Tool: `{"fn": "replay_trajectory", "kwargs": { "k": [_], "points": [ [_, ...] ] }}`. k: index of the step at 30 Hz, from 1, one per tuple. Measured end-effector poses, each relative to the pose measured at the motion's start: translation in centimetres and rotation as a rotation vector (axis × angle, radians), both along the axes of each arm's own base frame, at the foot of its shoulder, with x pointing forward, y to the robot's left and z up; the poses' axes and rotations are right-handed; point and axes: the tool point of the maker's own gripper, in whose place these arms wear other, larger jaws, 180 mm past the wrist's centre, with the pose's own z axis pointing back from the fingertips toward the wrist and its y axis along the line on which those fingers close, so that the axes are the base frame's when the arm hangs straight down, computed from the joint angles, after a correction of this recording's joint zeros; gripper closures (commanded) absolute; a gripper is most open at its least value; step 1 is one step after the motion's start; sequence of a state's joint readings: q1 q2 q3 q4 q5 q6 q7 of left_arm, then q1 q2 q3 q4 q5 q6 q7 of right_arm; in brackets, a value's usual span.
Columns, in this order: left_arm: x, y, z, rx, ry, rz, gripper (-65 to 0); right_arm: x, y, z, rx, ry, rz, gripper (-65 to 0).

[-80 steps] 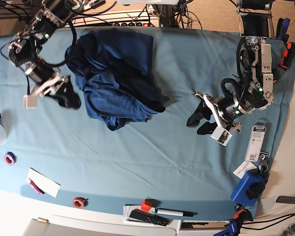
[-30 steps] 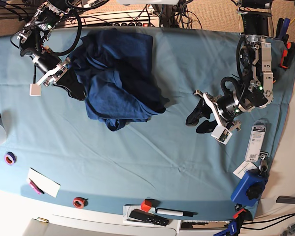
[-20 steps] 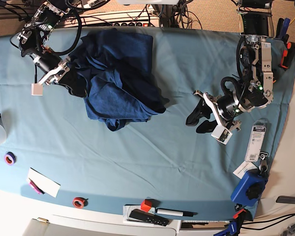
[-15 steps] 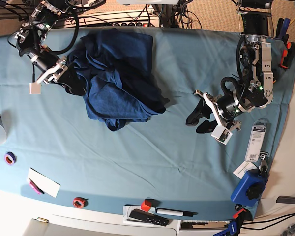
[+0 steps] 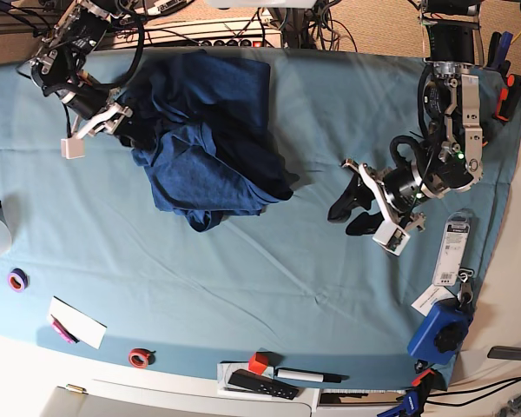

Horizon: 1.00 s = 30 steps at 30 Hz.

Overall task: Layout the t-shirt on the table in an organized manner, then fold the t-shirt properly
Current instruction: 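Tuck and flatten the shirt bundle edge with the right gripper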

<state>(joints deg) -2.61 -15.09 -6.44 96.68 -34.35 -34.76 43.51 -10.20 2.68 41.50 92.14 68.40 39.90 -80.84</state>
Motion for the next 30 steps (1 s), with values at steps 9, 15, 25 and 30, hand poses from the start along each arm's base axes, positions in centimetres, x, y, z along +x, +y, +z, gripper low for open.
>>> {"fn": "replay_trajectory", "kwargs": {
  "k": [9,15,25,30],
  "points": [
    [0.0,0.0,0.0,0.000,0.000,0.000,-26.4,1.0,0.7,3.1,0.133,-0.134,-0.009,-0.8],
    [0.0,0.0,0.0,-0.001,-0.001,0.000,-26.4,1.0,0.8,3.2,0.138,-0.138,-0.008,0.0],
    [0.0,0.0,0.0,-0.001,-0.001,0.000,-26.4,0.6,0.5,1.8,0.076,-0.079,-0.005,-27.9],
    [0.0,0.0,0.0,-0.001,-0.001,0.000,-26.4,-0.8,-0.7,-1.9,-0.091,0.090,0.007,-27.9]
  ]
}}
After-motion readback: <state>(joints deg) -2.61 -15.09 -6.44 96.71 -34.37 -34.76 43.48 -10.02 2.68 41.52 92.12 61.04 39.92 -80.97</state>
